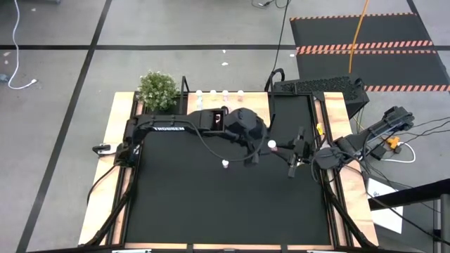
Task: Pick and place medicine bottles onto shelf by color
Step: Put the bottom center orange pill bottle on the shelf
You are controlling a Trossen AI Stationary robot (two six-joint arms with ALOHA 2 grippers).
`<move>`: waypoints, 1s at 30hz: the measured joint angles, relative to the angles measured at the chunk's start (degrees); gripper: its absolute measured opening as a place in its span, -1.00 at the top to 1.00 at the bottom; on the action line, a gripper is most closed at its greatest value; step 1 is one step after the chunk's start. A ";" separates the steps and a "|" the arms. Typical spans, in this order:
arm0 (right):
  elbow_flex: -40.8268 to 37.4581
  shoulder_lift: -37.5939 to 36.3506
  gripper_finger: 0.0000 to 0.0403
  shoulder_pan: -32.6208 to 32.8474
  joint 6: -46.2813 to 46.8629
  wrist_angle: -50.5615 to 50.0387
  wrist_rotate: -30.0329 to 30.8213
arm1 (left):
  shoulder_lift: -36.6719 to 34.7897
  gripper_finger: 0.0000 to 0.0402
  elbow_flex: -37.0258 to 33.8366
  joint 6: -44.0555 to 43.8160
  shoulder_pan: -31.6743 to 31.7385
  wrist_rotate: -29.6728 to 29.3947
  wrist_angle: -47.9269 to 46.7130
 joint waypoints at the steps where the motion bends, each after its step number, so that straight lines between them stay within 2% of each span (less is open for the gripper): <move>1: 0.00 0.00 0.53 -0.07 0.05 -0.02 -0.06 | 0.18 -0.38 0.00 -0.01 0.00 -0.45 0.01; 5: 0.00 0.00 0.53 -0.09 0.45 -0.87 -0.05 | 0.75 -0.32 0.00 -1.99 0.23 -1.72 1.39; 15: 0.00 0.00 0.53 -0.07 2.88 -3.20 -0.11 | 0.85 -0.28 0.00 -0.43 0.35 -1.98 3.73; 22: 0.02 0.79 0.53 -0.18 7.58 -8.45 -4.36 | 3.61 -0.28 -0.02 -1.68 0.01 -1.98 3.67; 30: 0.02 1.97 0.53 -0.18 8.84 -8.11 -4.63 | 4.66 -0.19 -0.02 -1.60 -0.02 -1.96 3.33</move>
